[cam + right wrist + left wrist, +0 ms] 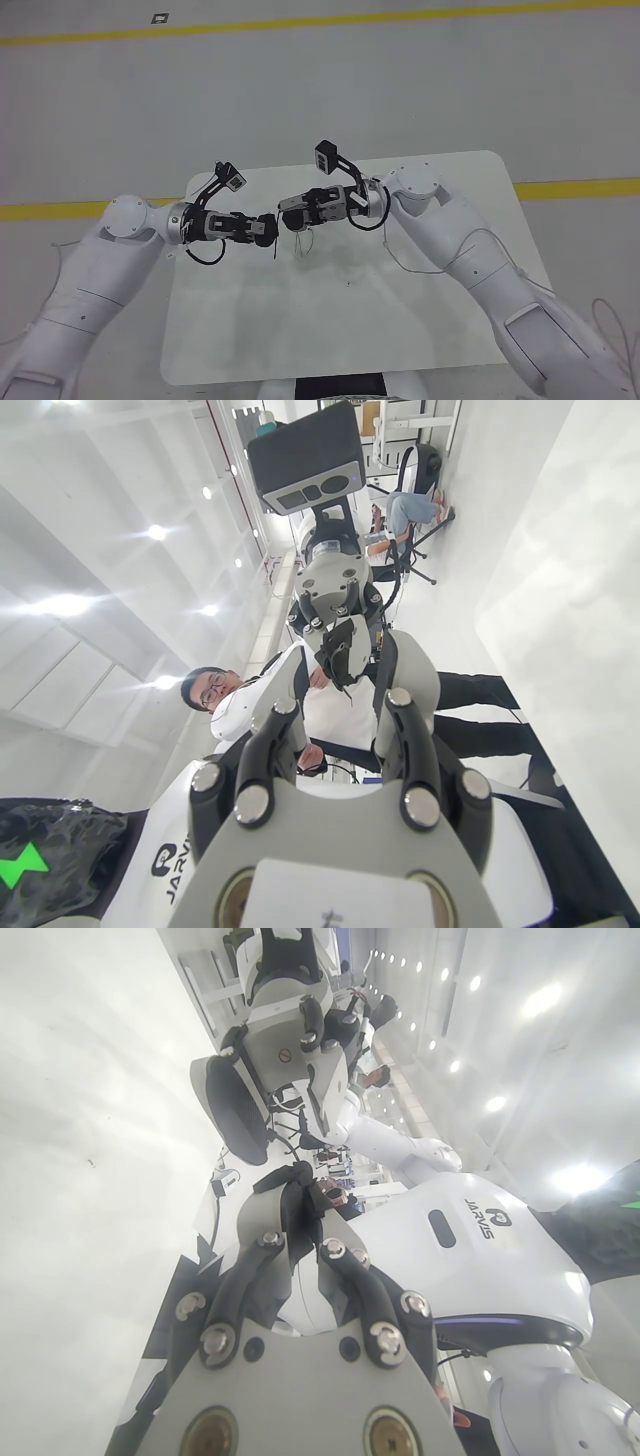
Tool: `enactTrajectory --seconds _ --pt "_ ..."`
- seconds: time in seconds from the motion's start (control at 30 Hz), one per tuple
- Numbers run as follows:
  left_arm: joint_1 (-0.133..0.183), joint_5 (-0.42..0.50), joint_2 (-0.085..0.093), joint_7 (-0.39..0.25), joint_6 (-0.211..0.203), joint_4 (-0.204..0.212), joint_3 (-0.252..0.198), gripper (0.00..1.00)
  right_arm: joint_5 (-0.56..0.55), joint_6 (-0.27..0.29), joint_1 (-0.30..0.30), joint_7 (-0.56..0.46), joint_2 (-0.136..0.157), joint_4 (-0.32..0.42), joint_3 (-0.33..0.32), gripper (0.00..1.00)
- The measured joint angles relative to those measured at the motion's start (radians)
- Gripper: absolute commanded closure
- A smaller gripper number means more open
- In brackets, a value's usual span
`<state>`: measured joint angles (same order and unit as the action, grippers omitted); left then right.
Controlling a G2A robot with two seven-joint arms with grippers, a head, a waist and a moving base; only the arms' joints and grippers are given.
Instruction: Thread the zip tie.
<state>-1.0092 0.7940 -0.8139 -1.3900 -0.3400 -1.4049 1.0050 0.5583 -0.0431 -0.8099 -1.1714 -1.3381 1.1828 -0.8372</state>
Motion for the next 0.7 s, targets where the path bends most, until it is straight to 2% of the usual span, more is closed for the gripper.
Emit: enactTrajectory --seconds 0.23,0.7 --pt "0.0 0.0 0.0 0.0 0.0 0.0 0.0 1.0 0.002 0.009 0.006 -0.002 -0.004 0.0 0.001 0.8" --pt "0.0 0.0 0.0 0.0 0.0 0.0 0.0 1.0 -0.007 0.01 0.015 -0.019 -0.005 0.012 -0.005 0.82"
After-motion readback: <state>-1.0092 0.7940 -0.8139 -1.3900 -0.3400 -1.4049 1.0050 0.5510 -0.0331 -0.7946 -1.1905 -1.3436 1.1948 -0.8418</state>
